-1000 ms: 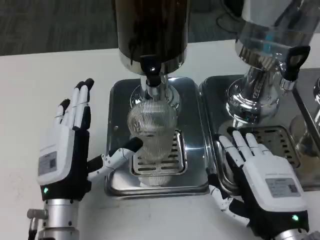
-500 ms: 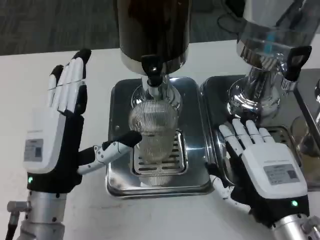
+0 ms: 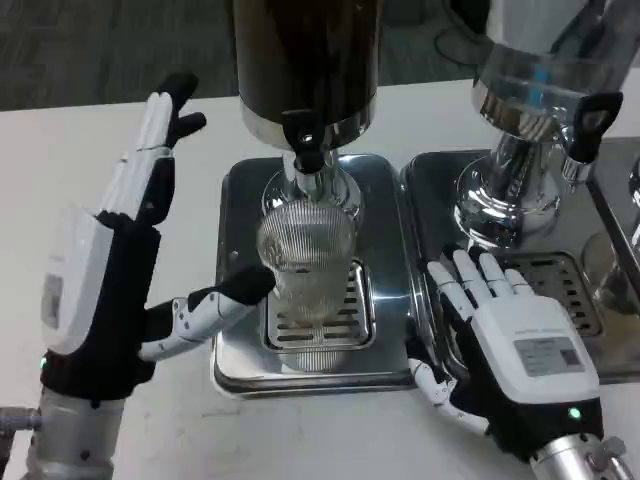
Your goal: Grasp the cup under the faucet to collect the drink, then remove the cup.
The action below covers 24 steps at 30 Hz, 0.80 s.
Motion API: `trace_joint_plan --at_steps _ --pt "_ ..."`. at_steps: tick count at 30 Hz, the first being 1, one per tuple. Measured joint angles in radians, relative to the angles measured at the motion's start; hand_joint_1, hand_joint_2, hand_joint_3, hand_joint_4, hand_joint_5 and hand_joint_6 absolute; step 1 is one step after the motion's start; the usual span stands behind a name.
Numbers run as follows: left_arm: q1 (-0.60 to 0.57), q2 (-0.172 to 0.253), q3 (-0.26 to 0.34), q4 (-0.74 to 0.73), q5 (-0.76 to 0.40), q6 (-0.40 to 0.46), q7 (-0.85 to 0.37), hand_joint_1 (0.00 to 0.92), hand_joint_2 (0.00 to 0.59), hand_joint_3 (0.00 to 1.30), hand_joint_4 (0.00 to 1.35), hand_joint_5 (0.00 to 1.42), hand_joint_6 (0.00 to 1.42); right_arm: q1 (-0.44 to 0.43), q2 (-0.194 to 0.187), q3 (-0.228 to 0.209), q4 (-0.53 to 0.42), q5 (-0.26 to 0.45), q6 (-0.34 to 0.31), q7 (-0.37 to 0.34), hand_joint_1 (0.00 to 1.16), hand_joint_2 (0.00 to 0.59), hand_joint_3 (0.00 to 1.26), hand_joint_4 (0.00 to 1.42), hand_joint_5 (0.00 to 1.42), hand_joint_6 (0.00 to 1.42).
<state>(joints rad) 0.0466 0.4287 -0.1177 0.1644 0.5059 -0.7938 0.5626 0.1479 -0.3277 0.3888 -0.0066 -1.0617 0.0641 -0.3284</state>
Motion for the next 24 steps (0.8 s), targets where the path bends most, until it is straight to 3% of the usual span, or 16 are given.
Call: trace_joint_plan --at_steps 4,12,18,24 --pt "-0.005 -0.006 0.008 0.0 -0.139 -0.045 -0.111 0.0 0.114 0.08 0.0 0.2 0.17 -0.005 0.0 0.0 0.0 0.005 0.0 -0.003 0.24 0.434 0.1 0.0 0.0 0.08" --pt "-0.063 -0.038 0.026 0.017 -0.309 -0.048 -0.316 0.0 0.108 0.14 0.0 0.25 0.21 -0.004 0.0 0.001 -0.002 0.004 0.0 -0.007 0.24 0.434 0.1 0.0 0.0 0.07" --pt "-0.102 -0.06 0.035 0.02 -0.362 -0.044 -0.429 0.0 0.109 0.18 0.0 0.28 0.25 0.009 0.003 0.002 -0.003 0.004 0.001 -0.009 0.24 0.434 0.1 0.0 0.0 0.07" --pt "-0.123 -0.089 0.047 0.024 -0.39 -0.007 -0.512 0.0 0.11 0.14 0.0 0.2 0.19 0.017 0.011 0.004 -0.004 0.004 0.001 -0.016 0.24 0.434 0.1 0.0 0.0 0.07"
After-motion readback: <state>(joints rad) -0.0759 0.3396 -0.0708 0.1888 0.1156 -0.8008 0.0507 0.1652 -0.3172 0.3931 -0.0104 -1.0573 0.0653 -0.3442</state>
